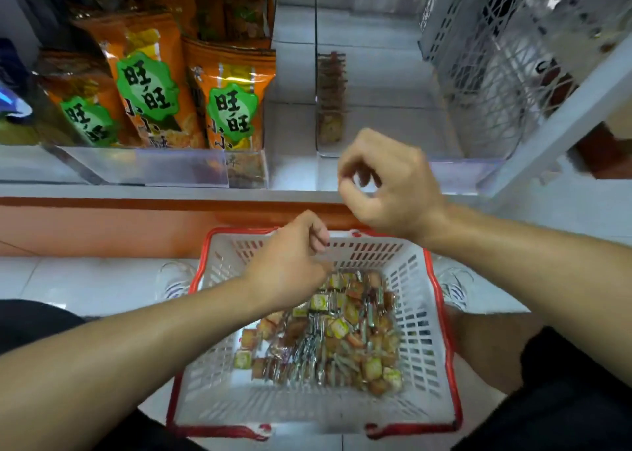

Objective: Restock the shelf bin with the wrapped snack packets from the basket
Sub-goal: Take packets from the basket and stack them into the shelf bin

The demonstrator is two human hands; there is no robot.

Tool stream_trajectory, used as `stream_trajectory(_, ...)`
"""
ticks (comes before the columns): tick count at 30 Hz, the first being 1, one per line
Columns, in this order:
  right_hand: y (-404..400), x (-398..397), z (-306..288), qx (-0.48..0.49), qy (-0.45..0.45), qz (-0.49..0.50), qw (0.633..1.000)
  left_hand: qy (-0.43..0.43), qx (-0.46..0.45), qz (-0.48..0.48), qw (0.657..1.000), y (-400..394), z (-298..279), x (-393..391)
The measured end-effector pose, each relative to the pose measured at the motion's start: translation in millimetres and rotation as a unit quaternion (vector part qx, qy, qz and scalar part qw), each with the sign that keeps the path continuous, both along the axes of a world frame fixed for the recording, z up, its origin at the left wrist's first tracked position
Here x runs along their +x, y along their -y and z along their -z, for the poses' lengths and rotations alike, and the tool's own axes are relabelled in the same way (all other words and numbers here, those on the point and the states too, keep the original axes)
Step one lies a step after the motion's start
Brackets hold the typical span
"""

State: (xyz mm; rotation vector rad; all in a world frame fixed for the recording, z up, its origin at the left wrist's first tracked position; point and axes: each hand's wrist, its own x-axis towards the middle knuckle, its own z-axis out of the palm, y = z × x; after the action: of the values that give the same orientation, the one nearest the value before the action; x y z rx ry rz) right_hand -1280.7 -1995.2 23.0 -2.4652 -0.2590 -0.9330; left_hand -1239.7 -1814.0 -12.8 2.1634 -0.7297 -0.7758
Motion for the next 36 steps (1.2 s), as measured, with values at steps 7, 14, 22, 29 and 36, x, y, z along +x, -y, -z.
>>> stream_trajectory(7, 1.9, -63.6, 159.6, -0.13, -0.648, 0.026, 0.75, -0.062, 0.33, 0.221, 0.915, -28.5, 92.6, 8.8)
stream_trajectory(14, -20.6, -109.6, 240.0, -0.181, -0.724, 0.02, 0.665, -0.048, 0.32, 0.208, 0.923, -7.5, 168.8, -3.9)
stream_trajectory(22, -16.9, -97.4, 269.6, -0.223, -0.748, -0.001, 0.625, 0.005, 0.335, 0.303, 0.892, 23.3, 247.5, -62.6)
stream_trajectory(29, -10.2, -98.6, 269.7, -0.137, -0.738, 0.044, 0.66, 0.038, 0.258, 0.243, 0.934, 19.6, 253.9, -72.4)
stream_trajectory(36, -4.0, -95.0, 254.1, -0.074, -0.714, 0.069, 0.693, -0.071, 0.217, 0.148, 0.962, 17.3, 261.0, -76.3)
